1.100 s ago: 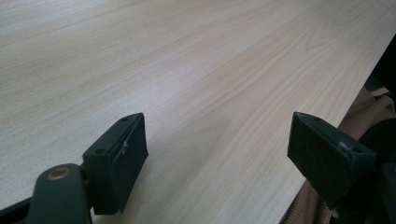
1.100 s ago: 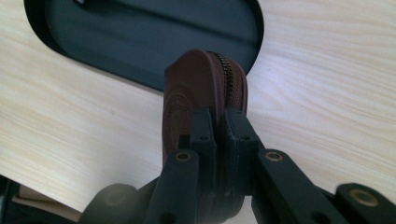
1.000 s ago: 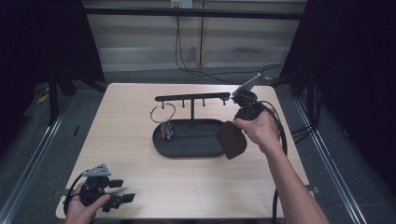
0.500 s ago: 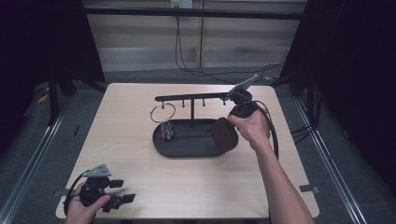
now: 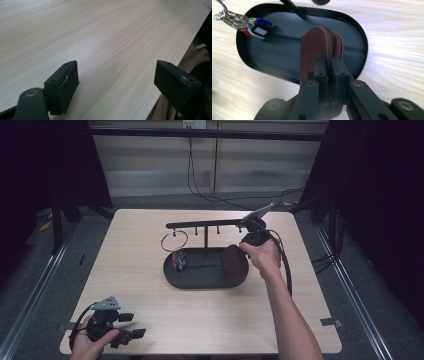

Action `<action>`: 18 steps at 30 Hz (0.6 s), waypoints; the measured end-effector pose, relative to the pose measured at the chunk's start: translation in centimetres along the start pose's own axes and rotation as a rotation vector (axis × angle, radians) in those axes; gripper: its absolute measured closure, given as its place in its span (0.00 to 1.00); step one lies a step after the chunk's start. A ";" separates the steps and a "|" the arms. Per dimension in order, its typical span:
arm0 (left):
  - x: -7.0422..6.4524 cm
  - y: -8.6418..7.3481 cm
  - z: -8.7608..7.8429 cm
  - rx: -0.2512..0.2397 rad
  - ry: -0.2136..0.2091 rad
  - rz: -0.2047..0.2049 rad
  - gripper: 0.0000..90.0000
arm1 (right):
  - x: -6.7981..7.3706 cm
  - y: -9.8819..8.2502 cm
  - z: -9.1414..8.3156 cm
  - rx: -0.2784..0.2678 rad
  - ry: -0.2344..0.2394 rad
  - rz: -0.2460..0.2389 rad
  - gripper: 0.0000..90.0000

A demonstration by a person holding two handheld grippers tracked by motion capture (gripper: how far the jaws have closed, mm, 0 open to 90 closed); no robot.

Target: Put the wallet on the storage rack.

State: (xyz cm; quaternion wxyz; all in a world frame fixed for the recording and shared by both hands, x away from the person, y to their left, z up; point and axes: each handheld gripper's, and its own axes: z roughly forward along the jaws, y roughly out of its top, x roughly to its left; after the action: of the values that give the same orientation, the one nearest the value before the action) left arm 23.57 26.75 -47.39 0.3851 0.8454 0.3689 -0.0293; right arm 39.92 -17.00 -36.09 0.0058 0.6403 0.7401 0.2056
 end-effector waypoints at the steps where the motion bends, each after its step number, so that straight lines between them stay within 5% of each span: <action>1: 0.0 0.0 0.0 0.002 0.003 0.002 0.22 | 0.0 0.0 0.2 -0.003 0.003 0.010 0.93; 8: 0.0 0.0 0.0 0.001 0.004 0.001 0.22 | -0.9 0.0 1.3 -0.085 0.031 0.073 0.93; 18: 0.1 0.0 0.0 0.007 0.008 -0.003 0.22 | -1.3 0.1 3.2 -0.103 0.053 0.103 0.93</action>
State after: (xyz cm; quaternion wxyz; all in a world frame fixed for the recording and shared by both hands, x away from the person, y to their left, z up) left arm 23.62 26.81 -47.46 0.3807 0.8464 0.3714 -0.0278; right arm 41.12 -17.28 -39.31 0.0086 0.6706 0.6947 0.2601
